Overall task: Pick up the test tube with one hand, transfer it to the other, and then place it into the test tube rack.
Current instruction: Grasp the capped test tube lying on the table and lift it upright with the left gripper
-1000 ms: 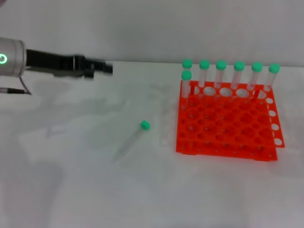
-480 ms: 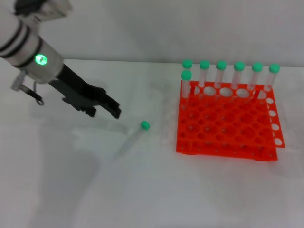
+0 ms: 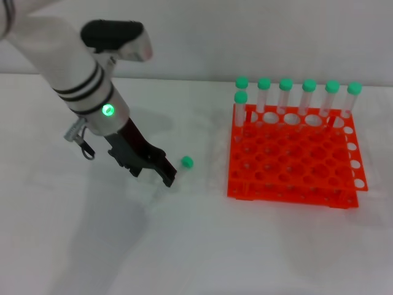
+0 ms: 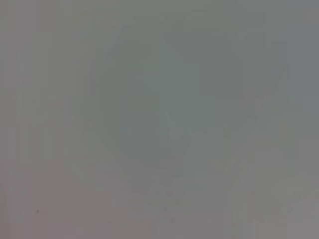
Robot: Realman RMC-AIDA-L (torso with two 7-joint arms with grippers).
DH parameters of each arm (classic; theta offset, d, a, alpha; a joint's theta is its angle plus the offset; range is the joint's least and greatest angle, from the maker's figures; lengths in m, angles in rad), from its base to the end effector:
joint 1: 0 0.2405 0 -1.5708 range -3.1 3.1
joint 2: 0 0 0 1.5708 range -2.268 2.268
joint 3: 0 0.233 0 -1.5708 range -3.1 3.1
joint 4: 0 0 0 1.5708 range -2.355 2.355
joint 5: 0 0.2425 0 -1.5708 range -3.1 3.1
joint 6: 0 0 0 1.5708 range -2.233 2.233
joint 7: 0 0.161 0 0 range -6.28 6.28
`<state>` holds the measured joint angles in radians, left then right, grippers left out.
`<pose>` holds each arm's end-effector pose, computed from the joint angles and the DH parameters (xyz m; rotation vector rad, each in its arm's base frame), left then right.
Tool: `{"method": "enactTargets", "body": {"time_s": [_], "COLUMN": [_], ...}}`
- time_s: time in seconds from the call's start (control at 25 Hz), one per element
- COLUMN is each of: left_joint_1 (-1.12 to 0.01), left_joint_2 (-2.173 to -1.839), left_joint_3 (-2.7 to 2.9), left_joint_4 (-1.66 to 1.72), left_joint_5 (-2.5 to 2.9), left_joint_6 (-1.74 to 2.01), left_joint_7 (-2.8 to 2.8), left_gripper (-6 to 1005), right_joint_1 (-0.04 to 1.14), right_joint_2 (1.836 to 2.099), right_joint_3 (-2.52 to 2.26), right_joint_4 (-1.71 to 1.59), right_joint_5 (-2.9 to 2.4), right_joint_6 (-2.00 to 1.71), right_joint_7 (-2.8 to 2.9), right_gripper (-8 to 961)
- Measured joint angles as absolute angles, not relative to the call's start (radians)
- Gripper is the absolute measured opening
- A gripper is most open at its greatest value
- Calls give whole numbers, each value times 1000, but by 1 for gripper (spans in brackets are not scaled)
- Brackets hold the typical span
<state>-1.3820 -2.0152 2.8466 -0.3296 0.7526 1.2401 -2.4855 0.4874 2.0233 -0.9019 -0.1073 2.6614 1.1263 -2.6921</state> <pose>-0.1847 0.4510 -0.0308 -2.3583 -1.4229 0.5458 0.3600 0.3814 0.0519 -1.4679 0.6275 0.7677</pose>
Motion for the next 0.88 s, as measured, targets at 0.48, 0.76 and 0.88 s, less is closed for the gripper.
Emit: {"method": "enactTargets", "body": {"time_s": [0.48, 0.76, 0.88], "left_joint_1": [-1395, -1376, -1368], "left_joint_2": [-2064, -2069, -2069], "left_joint_3": [2845, 2845, 2845], "left_joint_4": [-311, -281, -263], "left_joint_5": [819, 853, 859], "left_joint_6": [1190, 1156, 1142], "left_joint_7": [-2534, -2543, -2544], "left_gripper": [817, 766, 690], "right_joint_1": [490, 492, 493], "right_joint_2": [2022, 2022, 2023], "right_joint_3": [-902, -906, -909], "right_joint_4": [-107, -107, -107], "right_joint_5": [2661, 2661, 2659], "right_joint_6": [1125, 1124, 1124], "right_joint_7": [-2692, -2692, -2692], "right_gripper": [847, 845, 844]}}
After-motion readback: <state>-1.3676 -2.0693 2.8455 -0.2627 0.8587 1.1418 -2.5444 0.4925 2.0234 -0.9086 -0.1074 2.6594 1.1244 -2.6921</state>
